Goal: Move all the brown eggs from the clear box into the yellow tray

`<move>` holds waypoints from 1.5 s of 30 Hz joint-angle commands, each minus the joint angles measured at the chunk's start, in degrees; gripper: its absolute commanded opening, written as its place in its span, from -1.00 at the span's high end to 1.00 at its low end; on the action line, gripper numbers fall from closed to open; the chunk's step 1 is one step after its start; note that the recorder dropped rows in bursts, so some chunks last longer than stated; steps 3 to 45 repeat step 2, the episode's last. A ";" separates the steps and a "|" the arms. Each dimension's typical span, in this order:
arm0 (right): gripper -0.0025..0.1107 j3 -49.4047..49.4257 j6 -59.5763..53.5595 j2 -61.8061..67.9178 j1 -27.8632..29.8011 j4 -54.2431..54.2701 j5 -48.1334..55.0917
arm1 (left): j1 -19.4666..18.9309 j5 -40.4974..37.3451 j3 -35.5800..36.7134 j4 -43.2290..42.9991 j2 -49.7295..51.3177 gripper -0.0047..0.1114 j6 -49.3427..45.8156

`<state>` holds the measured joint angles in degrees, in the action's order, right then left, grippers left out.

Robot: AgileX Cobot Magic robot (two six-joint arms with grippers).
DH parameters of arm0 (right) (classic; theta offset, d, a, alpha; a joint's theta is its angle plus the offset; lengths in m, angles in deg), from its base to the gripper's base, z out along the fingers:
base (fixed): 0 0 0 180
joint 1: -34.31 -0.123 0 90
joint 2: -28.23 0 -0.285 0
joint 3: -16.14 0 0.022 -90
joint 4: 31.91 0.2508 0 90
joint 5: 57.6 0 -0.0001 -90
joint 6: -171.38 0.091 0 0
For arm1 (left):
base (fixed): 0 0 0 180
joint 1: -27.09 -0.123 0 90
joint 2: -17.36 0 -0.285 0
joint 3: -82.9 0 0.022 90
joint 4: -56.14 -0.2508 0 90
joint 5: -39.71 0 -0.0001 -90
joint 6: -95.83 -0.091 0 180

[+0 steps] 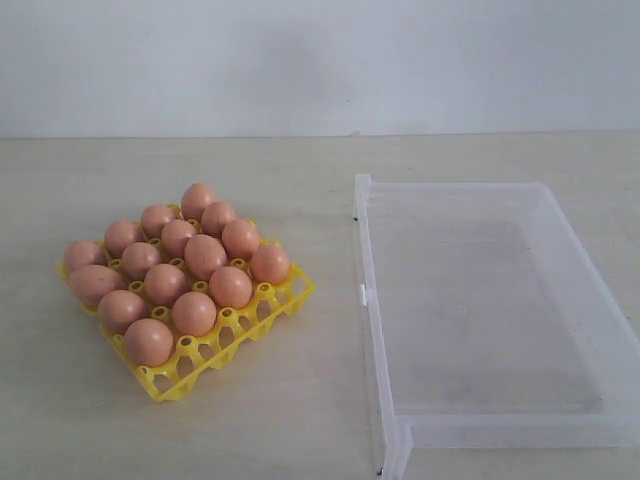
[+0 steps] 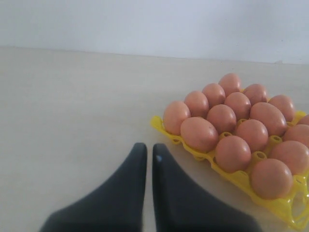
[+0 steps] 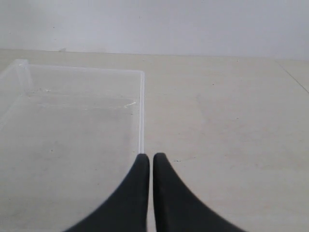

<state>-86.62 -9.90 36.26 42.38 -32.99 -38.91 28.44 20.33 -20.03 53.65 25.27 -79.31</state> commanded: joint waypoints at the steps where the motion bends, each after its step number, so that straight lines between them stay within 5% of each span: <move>1: 0.96 -0.03 -0.04 -0.24 -0.10 -0.16 -0.30 | -0.01 0.46 0.15 0.16 -0.12 0.85 0.06; 45: 0.96 -0.03 -0.04 -0.24 -0.10 -0.16 -0.30 | -0.01 0.46 0.15 0.16 -0.12 0.85 0.06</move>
